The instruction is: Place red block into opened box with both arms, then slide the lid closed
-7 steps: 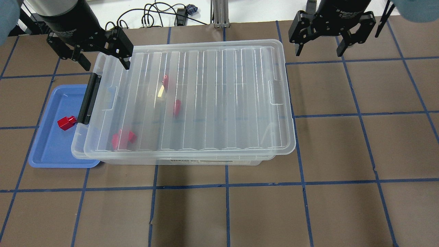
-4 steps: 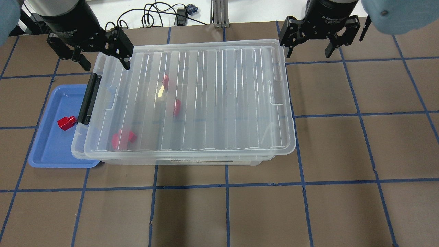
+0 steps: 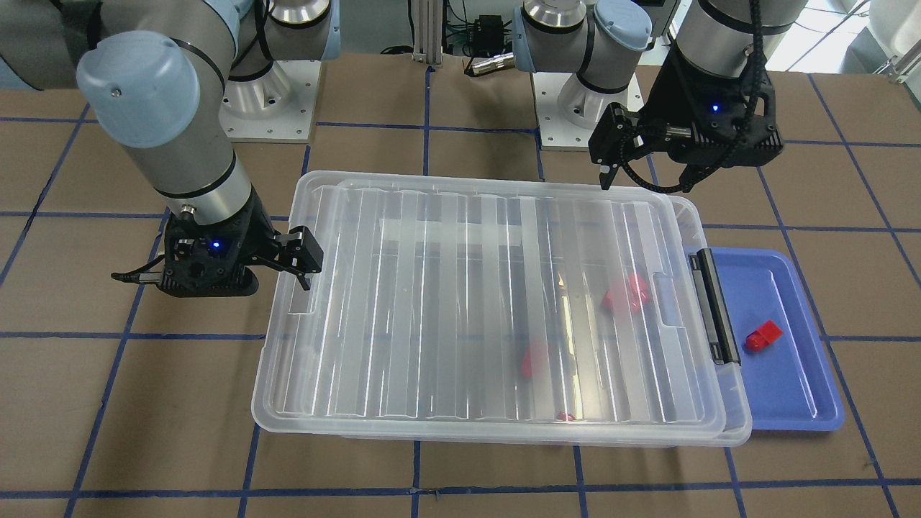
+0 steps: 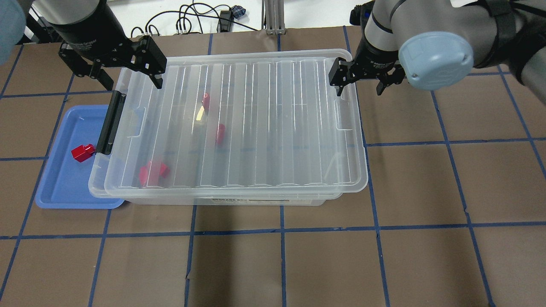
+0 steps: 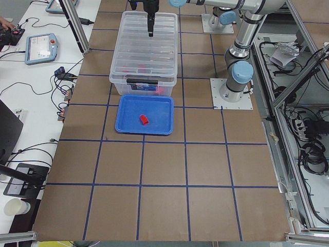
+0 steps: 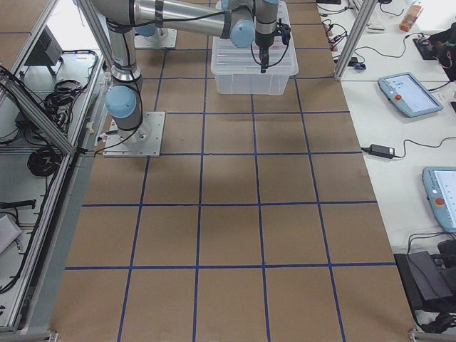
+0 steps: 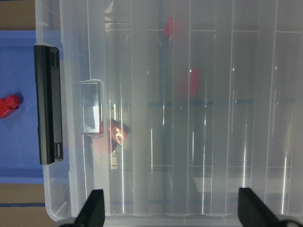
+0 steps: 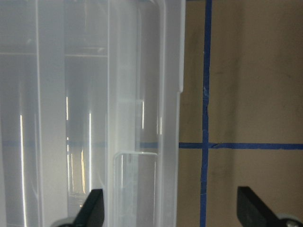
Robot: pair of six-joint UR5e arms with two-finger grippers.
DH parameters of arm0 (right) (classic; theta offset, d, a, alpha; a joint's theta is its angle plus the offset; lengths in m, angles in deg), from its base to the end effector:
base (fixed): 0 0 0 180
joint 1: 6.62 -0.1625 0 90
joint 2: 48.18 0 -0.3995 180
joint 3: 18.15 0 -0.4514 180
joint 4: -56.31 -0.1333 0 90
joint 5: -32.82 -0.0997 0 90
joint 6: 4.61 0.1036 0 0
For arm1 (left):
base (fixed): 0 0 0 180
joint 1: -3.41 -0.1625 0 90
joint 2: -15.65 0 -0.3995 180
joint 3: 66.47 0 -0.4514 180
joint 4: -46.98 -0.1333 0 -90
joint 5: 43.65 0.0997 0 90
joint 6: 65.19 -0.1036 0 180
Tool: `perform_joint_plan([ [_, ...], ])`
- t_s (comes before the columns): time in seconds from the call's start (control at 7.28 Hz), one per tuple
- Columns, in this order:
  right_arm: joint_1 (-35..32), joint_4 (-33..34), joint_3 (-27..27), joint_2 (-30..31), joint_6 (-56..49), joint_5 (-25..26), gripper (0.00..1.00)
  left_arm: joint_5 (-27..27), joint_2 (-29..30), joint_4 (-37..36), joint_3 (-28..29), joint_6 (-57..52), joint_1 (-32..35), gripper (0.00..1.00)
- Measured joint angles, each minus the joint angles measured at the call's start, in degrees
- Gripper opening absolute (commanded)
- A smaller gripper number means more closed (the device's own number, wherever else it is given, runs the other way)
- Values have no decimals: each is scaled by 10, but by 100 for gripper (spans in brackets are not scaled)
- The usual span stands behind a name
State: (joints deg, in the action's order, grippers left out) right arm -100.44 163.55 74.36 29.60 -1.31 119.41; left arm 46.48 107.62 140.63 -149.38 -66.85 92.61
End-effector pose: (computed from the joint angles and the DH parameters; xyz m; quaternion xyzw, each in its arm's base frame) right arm 0.1808 -0.6146 0.3392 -0.0052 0.9993 -0.0200 0.0310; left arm -0.1252 -0.5675 0.5010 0.0075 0.9999 -0.0128 0.0014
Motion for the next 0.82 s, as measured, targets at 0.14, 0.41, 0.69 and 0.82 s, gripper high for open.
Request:
perform_joint_plan([
  [0.14,0,2,16,0,0,3,100,0,-1,-1,-1,0,0,100],
  [0.41,0,5,33,-1,-1,8,100,0,1,-1,0,0,0,100],
  [0.69,3,5,36,-1,-1,9,100,-1,-2,-1,-2,0,0,100],
  [0.82,6,5,36,-2,-1,15,100,-1,-2,-1,-2,0,0,100],
])
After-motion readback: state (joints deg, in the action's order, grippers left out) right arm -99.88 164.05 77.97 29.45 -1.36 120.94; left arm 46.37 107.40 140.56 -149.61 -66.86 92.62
